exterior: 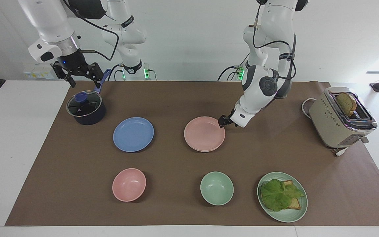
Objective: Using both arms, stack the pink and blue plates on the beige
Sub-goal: 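Lift the pink plate and place it onto the beige plate, then release the pink plate and withdraw the left gripper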
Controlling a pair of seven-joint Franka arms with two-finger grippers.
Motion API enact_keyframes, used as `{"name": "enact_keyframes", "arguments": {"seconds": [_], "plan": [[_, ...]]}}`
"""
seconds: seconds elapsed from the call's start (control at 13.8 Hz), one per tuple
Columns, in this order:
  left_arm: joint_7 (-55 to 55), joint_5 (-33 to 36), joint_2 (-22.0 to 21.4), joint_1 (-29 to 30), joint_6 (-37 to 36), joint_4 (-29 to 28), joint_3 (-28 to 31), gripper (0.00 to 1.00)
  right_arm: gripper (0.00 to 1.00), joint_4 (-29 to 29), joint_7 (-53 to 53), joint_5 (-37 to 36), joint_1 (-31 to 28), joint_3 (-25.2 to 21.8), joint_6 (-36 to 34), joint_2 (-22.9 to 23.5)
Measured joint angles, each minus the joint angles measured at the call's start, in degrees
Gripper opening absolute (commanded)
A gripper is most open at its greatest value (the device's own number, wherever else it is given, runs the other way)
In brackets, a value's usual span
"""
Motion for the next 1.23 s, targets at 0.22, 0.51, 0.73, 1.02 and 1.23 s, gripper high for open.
{"name": "enact_keyframes", "arguments": {"seconds": [0.22, 0.51, 0.73, 1.02, 1.23], "plan": [[2.9, 5.2, -1.3, 5.6, -9.1, 4.9, 0.3, 1.00, 1.00, -5.6, -1.2, 0.3, 0.1, 0.1, 6.5, 2.1], [14.0, 12.6, -3.8, 13.9, -17.7, 10.2, 0.6, 1.00, 1.00, -13.2, -4.4, 2.3, 0.1, 0.1, 20.1, 9.1], [16.8, 16.0, -5.2, 16.2, -20.2, 13.6, 0.7, 1.00, 1.00, -18.1, -10.0, 2.4, -0.1, 0.0, 26.3, 11.9], [16.9, 17.4, -6.3, 16.2, -26.7, 20.9, 0.4, 1.00, 1.00, -24.4, -15.0, 2.4, -0.5, -0.2, 32.4, 12.9], [16.9, 17.5, -7.1, 16.2, -30.2, 23.8, 0.4, 1.00, 0.53, -25.9, -17.1, 2.4, -1.5, -0.2, 34.6, 14.7]]}}
